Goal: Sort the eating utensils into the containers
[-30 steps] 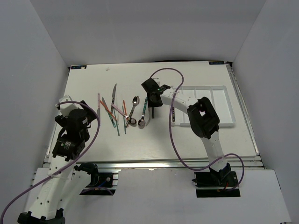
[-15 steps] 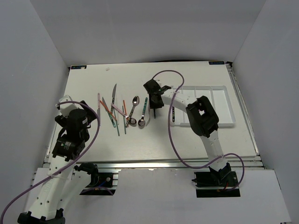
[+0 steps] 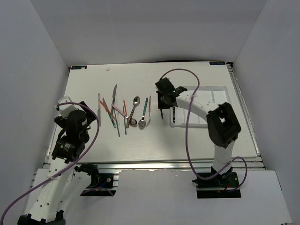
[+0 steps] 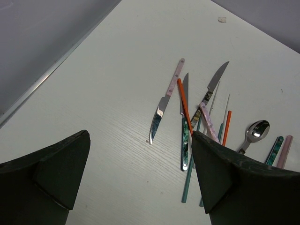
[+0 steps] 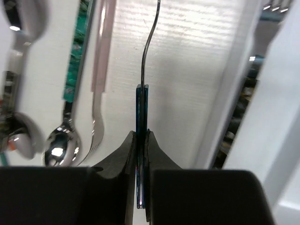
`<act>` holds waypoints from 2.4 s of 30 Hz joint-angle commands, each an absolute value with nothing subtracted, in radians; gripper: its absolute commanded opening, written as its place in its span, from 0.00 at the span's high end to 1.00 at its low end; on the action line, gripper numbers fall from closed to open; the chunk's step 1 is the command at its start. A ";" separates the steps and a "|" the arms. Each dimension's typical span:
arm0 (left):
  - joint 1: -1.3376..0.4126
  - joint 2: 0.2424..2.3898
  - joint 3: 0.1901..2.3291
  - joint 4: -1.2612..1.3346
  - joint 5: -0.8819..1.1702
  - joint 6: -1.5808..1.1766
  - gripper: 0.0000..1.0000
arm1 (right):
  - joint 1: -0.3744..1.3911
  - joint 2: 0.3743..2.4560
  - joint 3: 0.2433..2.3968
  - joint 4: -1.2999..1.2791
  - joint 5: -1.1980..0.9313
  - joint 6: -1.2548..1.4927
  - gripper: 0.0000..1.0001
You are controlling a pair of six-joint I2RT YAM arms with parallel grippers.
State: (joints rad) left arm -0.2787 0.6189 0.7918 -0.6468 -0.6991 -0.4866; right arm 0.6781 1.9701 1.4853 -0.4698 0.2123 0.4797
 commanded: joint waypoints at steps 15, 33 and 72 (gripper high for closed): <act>-0.278 0.614 0.792 -0.644 -0.712 -0.485 0.02 | 0.460 1.762 1.301 -0.405 0.216 0.417 1.00; -0.278 0.623 0.793 -0.641 -0.704 -0.483 0.02 | 0.463 1.737 1.305 -0.442 0.192 0.400 0.50; -0.279 0.588 0.790 -0.637 -0.696 -0.480 0.02 | 0.781 2.229 1.718 -0.548 0.370 0.574 0.98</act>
State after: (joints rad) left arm -0.2787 0.5953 0.7918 -0.6460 -0.6975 -0.4866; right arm 0.7910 2.2513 1.7653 -0.5251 0.3538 0.5560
